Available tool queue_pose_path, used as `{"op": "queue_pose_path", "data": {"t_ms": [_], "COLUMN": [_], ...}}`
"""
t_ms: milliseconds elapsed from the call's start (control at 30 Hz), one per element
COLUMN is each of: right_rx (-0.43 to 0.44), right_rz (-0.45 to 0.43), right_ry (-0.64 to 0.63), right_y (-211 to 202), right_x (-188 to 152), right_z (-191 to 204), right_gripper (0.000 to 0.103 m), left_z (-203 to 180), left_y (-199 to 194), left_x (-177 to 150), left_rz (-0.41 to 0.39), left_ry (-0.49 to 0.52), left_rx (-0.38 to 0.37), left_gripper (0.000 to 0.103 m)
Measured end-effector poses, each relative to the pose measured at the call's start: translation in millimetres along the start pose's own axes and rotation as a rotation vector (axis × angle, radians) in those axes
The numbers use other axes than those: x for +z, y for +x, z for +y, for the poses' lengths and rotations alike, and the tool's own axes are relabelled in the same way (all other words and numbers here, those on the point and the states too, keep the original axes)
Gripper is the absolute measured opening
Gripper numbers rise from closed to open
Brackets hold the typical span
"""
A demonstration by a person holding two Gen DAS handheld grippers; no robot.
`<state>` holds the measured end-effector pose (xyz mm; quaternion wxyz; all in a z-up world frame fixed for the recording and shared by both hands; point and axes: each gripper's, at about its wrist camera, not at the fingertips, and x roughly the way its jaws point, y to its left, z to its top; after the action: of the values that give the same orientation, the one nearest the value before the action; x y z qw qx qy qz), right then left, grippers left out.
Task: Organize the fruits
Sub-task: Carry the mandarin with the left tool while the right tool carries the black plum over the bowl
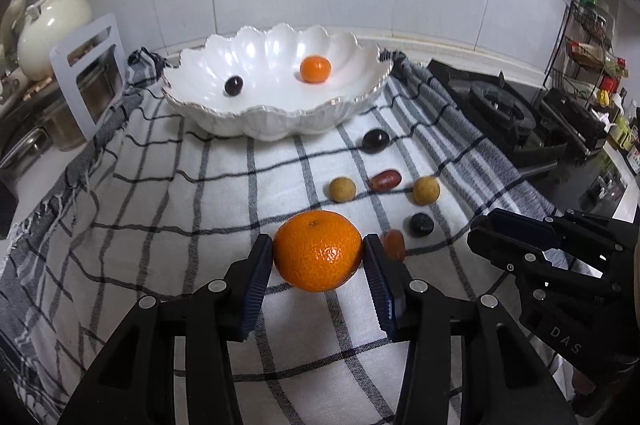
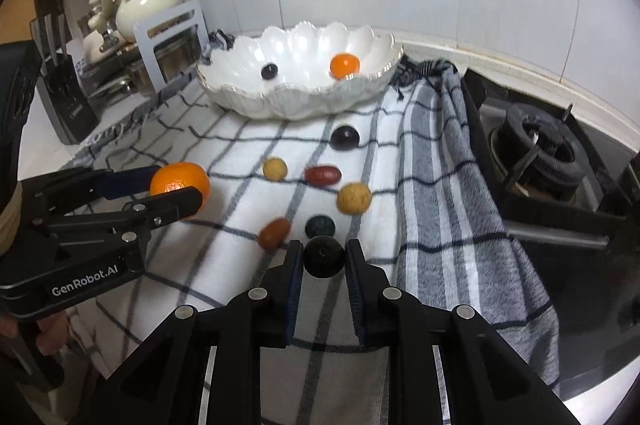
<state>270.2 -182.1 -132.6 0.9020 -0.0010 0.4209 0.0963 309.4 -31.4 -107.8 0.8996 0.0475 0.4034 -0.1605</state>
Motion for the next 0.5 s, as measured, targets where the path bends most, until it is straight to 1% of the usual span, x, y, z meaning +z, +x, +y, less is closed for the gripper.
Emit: {"op": "queue_pose_path", "data": {"t_ms": [267, 500], "right_rx": [0.023, 0.03], "right_rz": [-0.086, -0.155], "right_ry": [0.025, 0.011], "right_y": [-17.3, -27.5], "right_x": [26.0, 47.3], "right_z": [-2.4, -0.2], "right_gripper": [0.023, 0.023], "left_z": [2.0, 5.5], "left_y": [-20.0, -33.1], "left_x": [13.7, 28.7], "left_rz": [-0.066, -0.123], "left_ry": [-0.011, -0.027], "left_rx": [0.018, 0.038], "left_gripper": [0.046, 0.046]}}
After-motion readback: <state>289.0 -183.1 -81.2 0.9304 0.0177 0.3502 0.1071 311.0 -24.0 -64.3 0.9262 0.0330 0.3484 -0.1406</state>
